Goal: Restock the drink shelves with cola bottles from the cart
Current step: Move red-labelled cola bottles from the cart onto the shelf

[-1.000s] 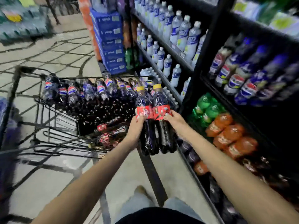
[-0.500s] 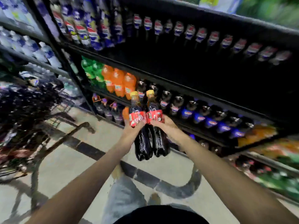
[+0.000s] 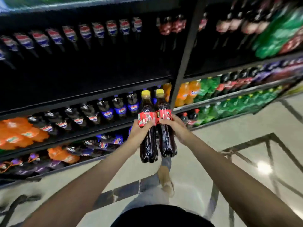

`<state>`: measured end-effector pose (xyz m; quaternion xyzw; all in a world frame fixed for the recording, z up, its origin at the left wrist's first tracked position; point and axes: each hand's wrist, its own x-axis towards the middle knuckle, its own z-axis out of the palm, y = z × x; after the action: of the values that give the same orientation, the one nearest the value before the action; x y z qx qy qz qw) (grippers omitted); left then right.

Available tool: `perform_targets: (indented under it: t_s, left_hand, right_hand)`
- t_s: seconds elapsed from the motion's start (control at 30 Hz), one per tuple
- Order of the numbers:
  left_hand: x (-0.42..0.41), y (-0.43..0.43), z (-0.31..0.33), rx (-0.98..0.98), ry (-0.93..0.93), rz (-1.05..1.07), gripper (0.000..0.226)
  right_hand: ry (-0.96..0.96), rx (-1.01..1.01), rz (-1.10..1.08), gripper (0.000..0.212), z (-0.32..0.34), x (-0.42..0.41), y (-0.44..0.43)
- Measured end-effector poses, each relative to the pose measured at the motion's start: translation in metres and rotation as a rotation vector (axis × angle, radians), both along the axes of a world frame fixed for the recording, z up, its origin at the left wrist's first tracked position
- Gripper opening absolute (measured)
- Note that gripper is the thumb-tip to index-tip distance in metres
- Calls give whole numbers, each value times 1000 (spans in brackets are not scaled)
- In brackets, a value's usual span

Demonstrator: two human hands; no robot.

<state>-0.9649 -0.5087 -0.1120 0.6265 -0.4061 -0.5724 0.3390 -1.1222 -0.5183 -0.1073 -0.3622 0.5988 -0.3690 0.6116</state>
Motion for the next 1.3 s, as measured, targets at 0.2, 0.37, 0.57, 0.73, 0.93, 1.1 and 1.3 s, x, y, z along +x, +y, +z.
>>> perform_targets:
  t_s: [0.2, 0.37, 0.57, 0.73, 0.93, 1.1, 1.3]
  left_hand:
    - [-114, -54, -7, 52, -29, -164, 39]
    - [-188, -98, -8, 49, -52, -279, 51]
    - [-234, -149, 8, 20, -60, -321, 46]
    - [-246, -179, 26, -53, 44, -260, 41]
    - [-248, -216, 50, -221, 2, -131, 41]
    - [-257, -250, 73, -338, -41, -60, 48]
    - [-271, -285, 87, -426, -102, 27, 51]
  right_hand:
    - [20, -6, -151, 30, -6, -114, -26]
    - [69, -18, -223, 34, 1, -184, -48]
    - [89, -44, -250, 38, 24, -235, -87]
    - [100, -90, -193, 48, 42, -248, -132]
    - [118, -211, -74, 46, 58, -256, -197]
    - [111, -315, 32, 39, 71, -271, -252]
    - [98, -417, 124, 45, 78, -286, -308]
